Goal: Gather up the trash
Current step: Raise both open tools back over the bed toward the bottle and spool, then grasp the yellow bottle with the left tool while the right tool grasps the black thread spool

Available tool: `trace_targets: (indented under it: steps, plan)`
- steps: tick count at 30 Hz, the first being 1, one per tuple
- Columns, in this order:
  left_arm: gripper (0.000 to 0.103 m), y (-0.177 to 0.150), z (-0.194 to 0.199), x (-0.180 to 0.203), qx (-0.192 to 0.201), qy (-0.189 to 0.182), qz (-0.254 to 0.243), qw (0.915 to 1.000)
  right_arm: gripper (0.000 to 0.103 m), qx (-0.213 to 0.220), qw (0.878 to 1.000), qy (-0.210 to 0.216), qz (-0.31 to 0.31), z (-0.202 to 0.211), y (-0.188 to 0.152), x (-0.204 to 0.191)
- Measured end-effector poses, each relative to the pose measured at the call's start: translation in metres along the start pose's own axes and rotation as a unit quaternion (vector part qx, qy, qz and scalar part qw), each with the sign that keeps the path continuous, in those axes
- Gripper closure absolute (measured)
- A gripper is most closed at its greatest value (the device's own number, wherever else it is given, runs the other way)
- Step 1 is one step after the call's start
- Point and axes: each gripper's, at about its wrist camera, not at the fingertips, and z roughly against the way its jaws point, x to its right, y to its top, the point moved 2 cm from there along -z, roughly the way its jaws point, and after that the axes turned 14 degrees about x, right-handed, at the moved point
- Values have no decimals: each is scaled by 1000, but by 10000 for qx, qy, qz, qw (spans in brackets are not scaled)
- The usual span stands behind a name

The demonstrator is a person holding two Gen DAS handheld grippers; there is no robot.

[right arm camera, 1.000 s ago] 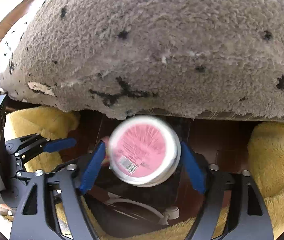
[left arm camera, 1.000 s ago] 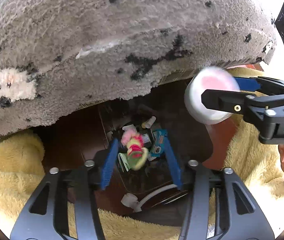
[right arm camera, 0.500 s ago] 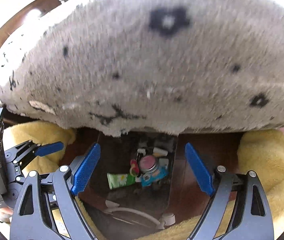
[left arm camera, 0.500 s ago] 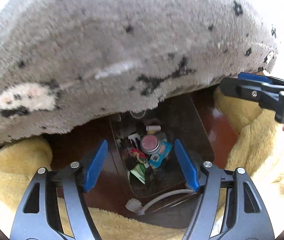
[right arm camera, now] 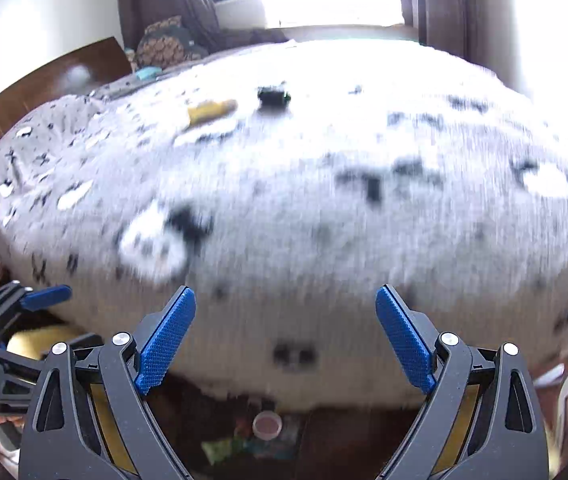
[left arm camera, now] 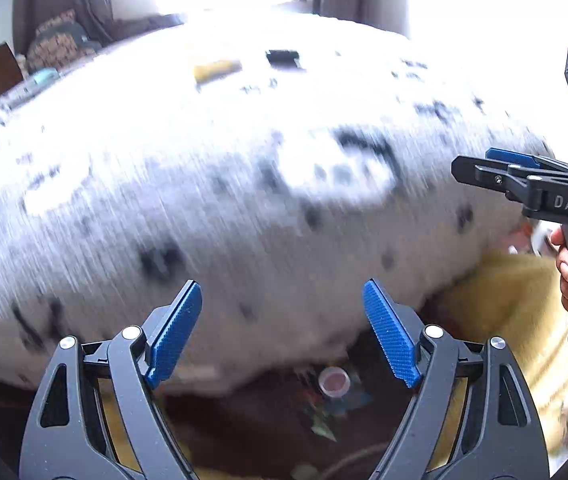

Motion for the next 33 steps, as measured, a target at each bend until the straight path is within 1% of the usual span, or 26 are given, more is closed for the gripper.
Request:
trace_targets:
  steps: [4,9,12,18,23,25,27,29,31,33]
  plan:
    - [23,42,-25,-19,119,363,-19,9993,11,88,9997,-189,96,-29,41,3]
    - [23,85,-67,-47,103,479,193,9986,11,-19,9990,-349,275,-75,83,3]
    - [23,97,-93,-62,15,600,276,9978,11,-134,9986,-399,318,-102,100,4]
    - [23,116,-137,-84,-121,735,210,9970,12,-320,9974,-396,507,-151,118,0]
    - [23,135,-167,-95,-142,744,211,9969,14,-362,9970,-307,606,-180,129,-5]
    - [23,142,-177,-97,-110,714,241,9971,19,-364,9970,-246,633,-190,134,-7]
    - [21,149,-186,-97,-125,670,254,9974,19,-368,9969,-194,667,-200,138,-8]
    - [20,155,-195,-96,-117,640,216,9976,23,-391,9963,-156,745,-210,141,-11]
    - [20,160,-203,-94,-108,627,146,9979,30,-420,9955,-103,839,-220,144,-13]
    - [20,164,-212,-94,-105,609,82,9981,34,-457,9948,-38,905,-231,147,-14]
